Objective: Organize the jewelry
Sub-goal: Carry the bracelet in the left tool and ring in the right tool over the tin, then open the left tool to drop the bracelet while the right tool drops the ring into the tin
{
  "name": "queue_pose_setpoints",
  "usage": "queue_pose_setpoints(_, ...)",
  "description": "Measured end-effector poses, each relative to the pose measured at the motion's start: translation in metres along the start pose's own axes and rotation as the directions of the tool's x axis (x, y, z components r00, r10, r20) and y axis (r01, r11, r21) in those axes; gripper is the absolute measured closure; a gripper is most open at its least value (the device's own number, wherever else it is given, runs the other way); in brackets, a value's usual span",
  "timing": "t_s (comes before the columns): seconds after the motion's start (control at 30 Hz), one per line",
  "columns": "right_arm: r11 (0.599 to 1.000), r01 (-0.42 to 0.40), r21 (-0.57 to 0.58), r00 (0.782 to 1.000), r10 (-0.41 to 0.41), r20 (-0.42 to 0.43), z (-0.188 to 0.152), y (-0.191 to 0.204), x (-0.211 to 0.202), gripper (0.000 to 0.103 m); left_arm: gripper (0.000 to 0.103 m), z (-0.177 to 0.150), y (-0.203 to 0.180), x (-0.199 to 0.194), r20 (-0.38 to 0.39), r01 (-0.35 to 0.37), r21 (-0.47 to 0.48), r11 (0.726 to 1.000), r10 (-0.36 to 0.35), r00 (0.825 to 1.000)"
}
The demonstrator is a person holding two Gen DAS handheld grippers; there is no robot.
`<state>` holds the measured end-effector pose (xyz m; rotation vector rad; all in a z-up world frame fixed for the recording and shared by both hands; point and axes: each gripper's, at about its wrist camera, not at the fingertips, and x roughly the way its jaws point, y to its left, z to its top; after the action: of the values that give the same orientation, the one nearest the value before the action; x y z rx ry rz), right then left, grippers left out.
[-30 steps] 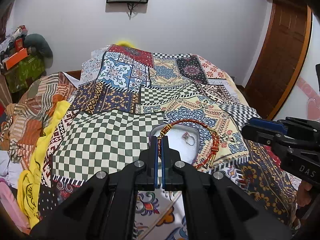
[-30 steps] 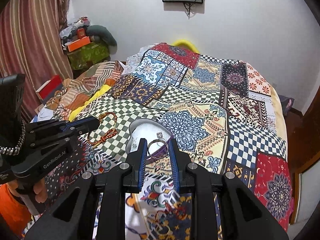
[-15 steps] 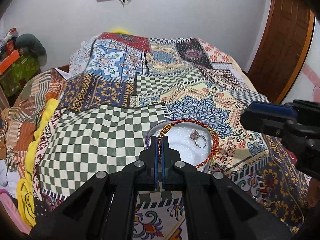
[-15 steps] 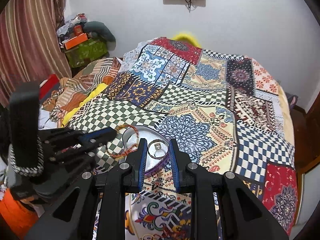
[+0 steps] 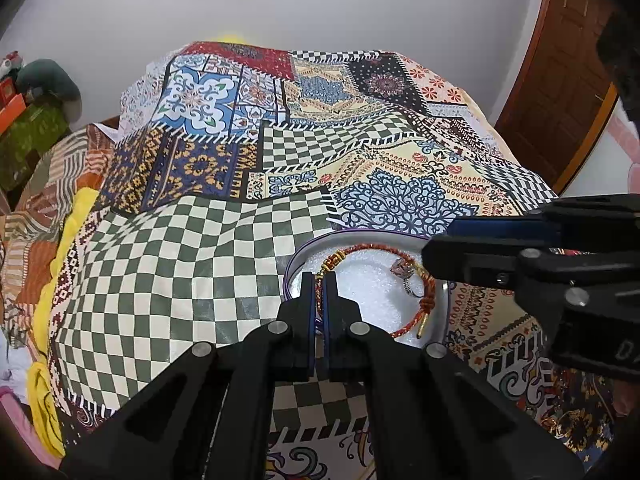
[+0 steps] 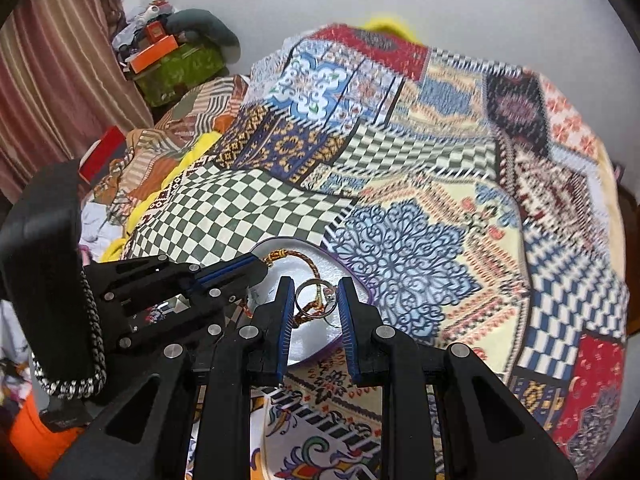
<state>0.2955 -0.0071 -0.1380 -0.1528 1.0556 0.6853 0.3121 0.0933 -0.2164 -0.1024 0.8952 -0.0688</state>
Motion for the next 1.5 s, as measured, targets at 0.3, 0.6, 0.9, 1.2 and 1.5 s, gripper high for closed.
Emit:
queue_pose_setpoints(0.3, 0.999, -0.034, 0.030, 0.997, 0.036, -0.069, 0.007, -0.003, 0.020, 0.083, 0.102, 0.000, 0.000, -0.004, 0.015, 0.004, 0.005, 1.000, -0.004, 1.000)
queue_pose_setpoints(0.6, 0.999, -0.033, 0.043, 0.993, 0.038, -0.108, 0.008, -0.004, 0.035, 0.083, 0.097, -0.004, 0.005, -0.021, 0.032, -0.007, 0.017, 1.000, 0.007, 0.999)
queue_pose_setpoints(0.9, 1.000, -0.003, -0.006, 0.993, 0.003, -0.117, 0.007, 0.005, 0.034, 0.082, 0.079, -0.016, 0.019, -0.023, -0.003, -0.008, -0.016, 1.000, 0.008, 1.000)
queue_pose_setpoints(1.2, 0.999, 0.028, -0.023, 0.997, -0.029, -0.076, -0.001, 0.011, 0.011, 0.081, 0.077, -0.024, 0.015, -0.037, -0.003, 0.010, -0.018, 1.000, -0.010, 1.000)
queue_pose_setpoints(1.5, 0.993, 0.092, -0.074, 0.996, -0.091, 0.012, -0.018, 0.028, -0.028, 0.063, 0.075, -0.032, 0.007, -0.067, 0.019, 0.006, -0.012, 1.000, -0.005, 1.000)
